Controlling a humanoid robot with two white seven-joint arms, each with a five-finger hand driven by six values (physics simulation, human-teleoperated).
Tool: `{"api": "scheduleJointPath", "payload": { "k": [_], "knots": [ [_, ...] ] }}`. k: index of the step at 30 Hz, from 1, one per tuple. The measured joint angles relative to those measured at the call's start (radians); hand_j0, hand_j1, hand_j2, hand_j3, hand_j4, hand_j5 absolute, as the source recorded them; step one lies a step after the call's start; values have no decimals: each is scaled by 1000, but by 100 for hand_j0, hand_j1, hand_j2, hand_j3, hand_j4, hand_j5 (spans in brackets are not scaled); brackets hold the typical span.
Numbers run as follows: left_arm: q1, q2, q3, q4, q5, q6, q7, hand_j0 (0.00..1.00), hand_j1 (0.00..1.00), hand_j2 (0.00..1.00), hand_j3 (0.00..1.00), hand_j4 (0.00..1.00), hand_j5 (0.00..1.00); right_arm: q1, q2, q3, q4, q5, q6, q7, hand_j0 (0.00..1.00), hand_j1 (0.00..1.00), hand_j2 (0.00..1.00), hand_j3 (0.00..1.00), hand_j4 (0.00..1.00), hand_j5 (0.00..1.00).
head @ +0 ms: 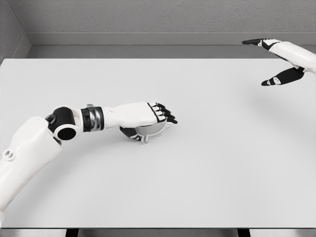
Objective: Assemble PVC drainage pipe clamps
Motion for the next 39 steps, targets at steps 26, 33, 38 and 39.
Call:
{"api": "scheduleJointPath", "payload": {
  "k": [26,33,38,39],
  "knots": [
    [-14,-10,11,5,6,0,0,100,100,100,100,100,100,11,-14,-2,-33,0,0,0,100,100,100,100,100,100],
    [-12,8,12,-5,39,0,1,100,100,100,100,100,100,11,-17,-2,-34,0,0,0,100,100,100,100,100,100],
    [-12,52,12,-41,82,0,2,100,100,100,100,100,100,11,-18,-2,-37,0,0,0,100,100,100,100,100,100],
    [-14,72,12,-51,99,0,2,100,100,100,100,100,100,11,-18,-2,-38,0,0,0,100,100,100,100,100,100]
  ]
}}
